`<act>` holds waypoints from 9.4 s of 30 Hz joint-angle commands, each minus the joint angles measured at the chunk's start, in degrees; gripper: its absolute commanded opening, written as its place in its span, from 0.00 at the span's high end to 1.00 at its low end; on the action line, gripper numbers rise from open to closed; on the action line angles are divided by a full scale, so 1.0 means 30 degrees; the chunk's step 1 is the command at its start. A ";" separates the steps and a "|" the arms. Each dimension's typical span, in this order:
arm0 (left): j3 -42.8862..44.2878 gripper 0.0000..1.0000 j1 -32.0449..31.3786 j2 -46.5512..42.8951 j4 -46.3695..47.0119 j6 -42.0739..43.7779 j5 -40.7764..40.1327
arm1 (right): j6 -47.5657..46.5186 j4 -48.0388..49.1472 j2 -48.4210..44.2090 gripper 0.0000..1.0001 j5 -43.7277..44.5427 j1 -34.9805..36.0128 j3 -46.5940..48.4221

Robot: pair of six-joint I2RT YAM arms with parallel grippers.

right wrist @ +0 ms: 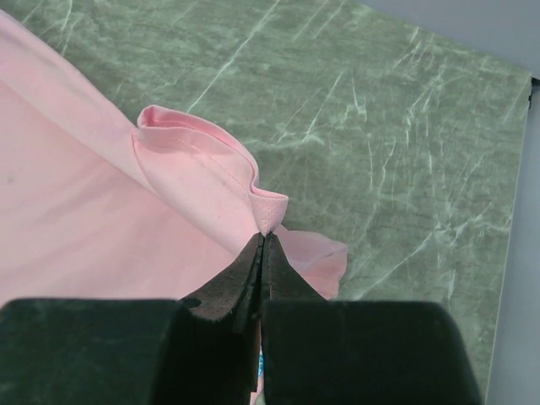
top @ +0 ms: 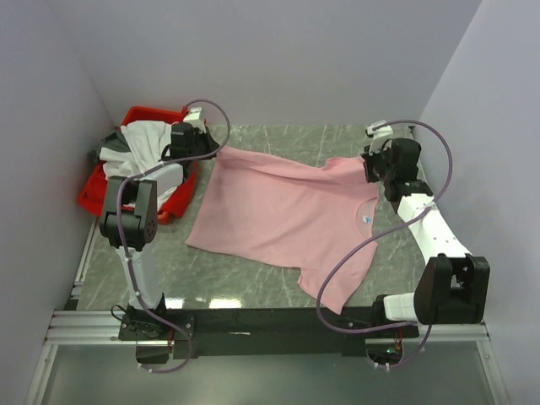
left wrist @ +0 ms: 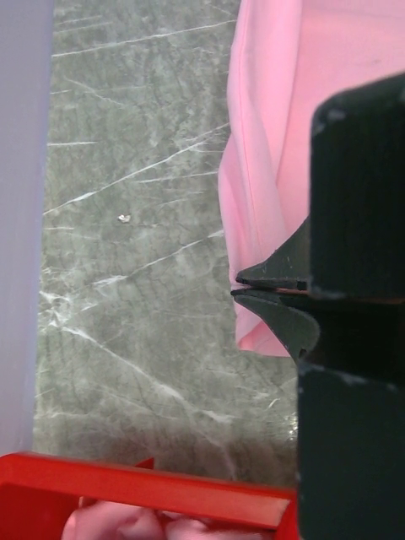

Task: Fold and stack the t-shirts
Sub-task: Fold the tshirt

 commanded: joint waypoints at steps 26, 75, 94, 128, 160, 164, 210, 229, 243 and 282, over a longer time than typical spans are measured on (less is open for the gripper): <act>0.1477 1.00 0.0303 0.1237 -0.0038 0.0493 0.0654 | -0.1170 -0.0101 -0.0812 1.00 -0.2846 0.0083 -0.1477; -0.2652 0.35 0.1210 -0.6787 -0.0537 -0.1615 0.0949 | -0.4187 -0.3001 -0.1136 1.00 -0.5015 0.0083 -0.2210; -0.5580 0.32 0.3760 -1.1153 -0.2088 -0.3932 0.4287 | -0.6648 -0.4875 -0.1605 1.00 -0.6566 0.0083 -0.2942; -0.8335 0.31 0.3760 -1.5605 -0.4286 -0.1940 0.4230 | -0.9883 -1.0974 -0.0581 0.51 -0.5864 0.0259 -0.0662; -1.0035 0.31 0.3555 -1.7835 -0.5693 -0.0738 0.4726 | -0.2224 -0.6198 0.8590 0.51 0.3594 0.7640 0.3649; -1.0035 0.31 0.3584 -1.7805 -0.5692 -0.0797 0.4844 | -0.2430 -0.5288 0.8328 0.53 0.5411 0.8344 0.3124; -1.0094 0.31 0.3555 -1.7951 -0.5575 -0.0826 0.5137 | -0.6502 -0.4291 0.8062 0.55 0.8607 1.1627 0.1949; -1.0065 0.31 0.3555 -1.8069 -0.5575 -0.0768 0.5225 | -0.6562 -0.3938 0.8298 0.84 0.9137 1.1627 0.1891; -1.0123 0.31 0.3555 -1.8098 -0.5517 -0.0797 0.5284 | -0.4628 -0.5111 0.7624 0.98 0.5913 1.1509 0.3033; -1.0006 0.31 0.3555 -1.8391 -0.5692 -0.0826 0.5138 | 0.5479 -0.7629 0.9549 0.54 -0.3607 -0.5598 0.5577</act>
